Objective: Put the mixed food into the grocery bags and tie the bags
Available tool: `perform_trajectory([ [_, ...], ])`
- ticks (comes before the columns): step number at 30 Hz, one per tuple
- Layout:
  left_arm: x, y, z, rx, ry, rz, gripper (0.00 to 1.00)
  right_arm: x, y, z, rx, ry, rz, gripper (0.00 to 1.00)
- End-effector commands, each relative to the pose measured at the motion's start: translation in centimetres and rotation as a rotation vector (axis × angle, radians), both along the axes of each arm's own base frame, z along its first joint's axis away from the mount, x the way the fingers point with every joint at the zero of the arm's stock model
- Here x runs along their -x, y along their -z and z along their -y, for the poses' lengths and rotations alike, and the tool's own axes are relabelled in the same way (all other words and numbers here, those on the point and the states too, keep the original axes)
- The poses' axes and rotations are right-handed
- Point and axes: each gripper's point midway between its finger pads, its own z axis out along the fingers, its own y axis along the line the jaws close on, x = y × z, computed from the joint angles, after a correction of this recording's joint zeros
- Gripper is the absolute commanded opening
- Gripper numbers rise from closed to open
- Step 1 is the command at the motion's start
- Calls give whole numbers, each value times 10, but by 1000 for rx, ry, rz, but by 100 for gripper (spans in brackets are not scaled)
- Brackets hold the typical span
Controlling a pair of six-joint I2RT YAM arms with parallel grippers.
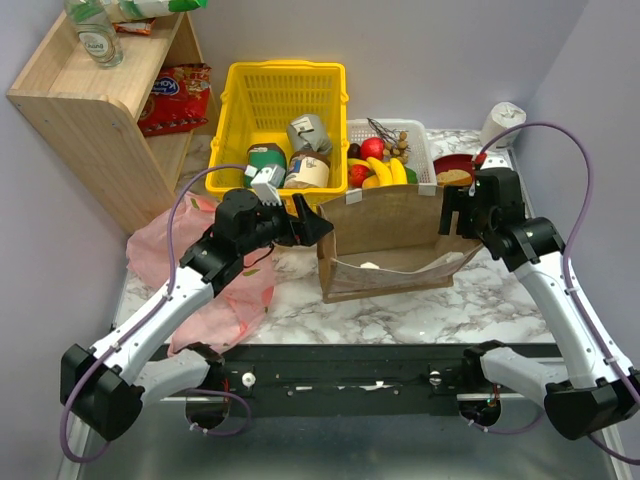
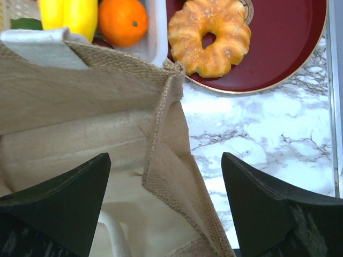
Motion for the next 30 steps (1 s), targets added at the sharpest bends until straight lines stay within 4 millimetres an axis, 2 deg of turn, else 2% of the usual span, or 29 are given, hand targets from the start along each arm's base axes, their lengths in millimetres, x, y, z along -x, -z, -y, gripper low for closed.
perform_trajectory([
  [1,-9,-4,15,18,26,18,99,6,15,10,51,12,-46,88],
  [3,-12,3,15,-4,21,6,98,7,17,9,49,5,-53,84],
  [5,-15,8,16,-13,20,5,87,11,18,11,56,4,-54,72],
  [6,-16,9,16,-15,18,5,79,12,16,12,56,4,-53,67],
  [7,-16,9,16,-21,22,10,67,16,14,12,54,-1,-52,57],
  [9,-18,8,16,-38,23,21,54,18,7,9,40,-17,-38,48],
  [10,-18,5,15,-52,25,24,40,20,4,9,35,-20,-34,39],
  [12,-18,1,10,-90,26,58,25,21,-8,5,11,-38,-7,30],
  [13,-16,-4,6,-109,23,67,14,23,-11,3,-2,-40,-4,22],
  [16,-13,-9,-5,-209,48,111,2,24,-18,-5,-39,-68,3,11],
  [18,-14,-6,-12,-284,69,134,0,22,-12,-1,-22,-49,-22,7],
  [22,-15,15,-32,-416,74,74,0,22,18,11,28,6,-112,5],
  [25,-20,20,-50,-467,23,62,0,22,30,17,44,33,-145,2],
  [28,-22,12,-61,-491,-25,85,0,21,30,13,26,23,-143,2],
  [29,-21,10,-62,-497,-23,93,2,19,25,9,10,9,-131,2],
  [30,-21,8,-62,-495,-22,98,9,19,22,1,-23,-22,-124,2],
])
